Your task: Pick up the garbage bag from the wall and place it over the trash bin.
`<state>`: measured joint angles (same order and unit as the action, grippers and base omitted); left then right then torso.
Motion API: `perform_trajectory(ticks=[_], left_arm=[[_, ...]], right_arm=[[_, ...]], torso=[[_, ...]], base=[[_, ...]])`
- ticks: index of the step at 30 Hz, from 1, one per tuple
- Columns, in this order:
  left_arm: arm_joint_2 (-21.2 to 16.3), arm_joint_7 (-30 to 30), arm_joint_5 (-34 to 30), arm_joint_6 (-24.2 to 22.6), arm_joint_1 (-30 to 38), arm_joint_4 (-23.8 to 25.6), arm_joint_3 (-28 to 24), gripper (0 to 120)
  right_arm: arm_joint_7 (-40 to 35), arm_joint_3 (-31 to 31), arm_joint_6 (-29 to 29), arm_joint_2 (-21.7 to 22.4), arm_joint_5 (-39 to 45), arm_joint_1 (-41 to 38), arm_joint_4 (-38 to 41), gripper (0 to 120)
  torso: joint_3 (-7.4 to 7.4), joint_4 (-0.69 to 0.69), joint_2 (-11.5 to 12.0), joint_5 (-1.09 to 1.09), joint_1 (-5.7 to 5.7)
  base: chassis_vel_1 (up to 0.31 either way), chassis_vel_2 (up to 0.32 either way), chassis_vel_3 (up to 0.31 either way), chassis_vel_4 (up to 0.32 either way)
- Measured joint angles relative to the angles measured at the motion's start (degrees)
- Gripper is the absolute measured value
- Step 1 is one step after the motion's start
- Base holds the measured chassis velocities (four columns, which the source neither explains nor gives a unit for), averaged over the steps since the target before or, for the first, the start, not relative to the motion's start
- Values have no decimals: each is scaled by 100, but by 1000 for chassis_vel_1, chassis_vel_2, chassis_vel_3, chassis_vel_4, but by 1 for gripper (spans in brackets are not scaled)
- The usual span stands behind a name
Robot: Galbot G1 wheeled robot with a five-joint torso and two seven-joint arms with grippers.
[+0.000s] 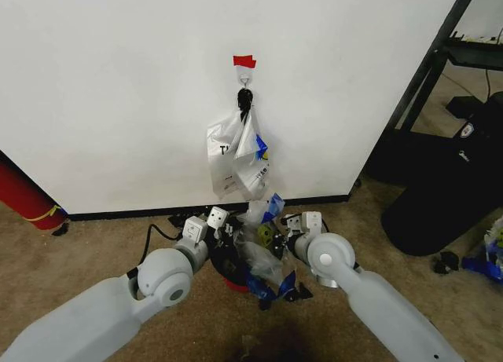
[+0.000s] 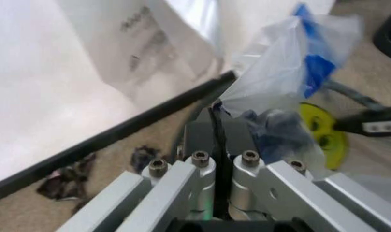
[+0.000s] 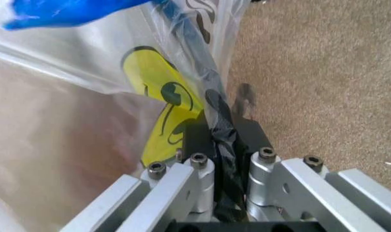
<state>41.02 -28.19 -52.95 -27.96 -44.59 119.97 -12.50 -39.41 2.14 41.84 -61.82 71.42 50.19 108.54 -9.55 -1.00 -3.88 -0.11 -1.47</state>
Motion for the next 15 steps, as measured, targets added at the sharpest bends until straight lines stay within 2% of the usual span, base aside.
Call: perform_trajectory(ticks=[3, 8, 15], left_arm=[[-247, -25, -186, -24, -143, 152, 287, 0], [-451, -17, -274, -42, -392, 159, 625, 0], [-599, 9, -460, -109, -667, 221, 898, 0]], right_arm=[[197, -192, -17, 81, -141, 236, 105, 1], [375, -407, -41, 83, -215, 403, 200, 1], [441, -478, -44, 105, -245, 458, 281, 1]], torso=[[0, -1, 0, 1, 0], [0, 1, 0, 0, 0], [0, 0, 0, 0, 0]], base=[[0, 0, 0, 0], [0, 0, 0, 0], [0, 0, 0, 0]])
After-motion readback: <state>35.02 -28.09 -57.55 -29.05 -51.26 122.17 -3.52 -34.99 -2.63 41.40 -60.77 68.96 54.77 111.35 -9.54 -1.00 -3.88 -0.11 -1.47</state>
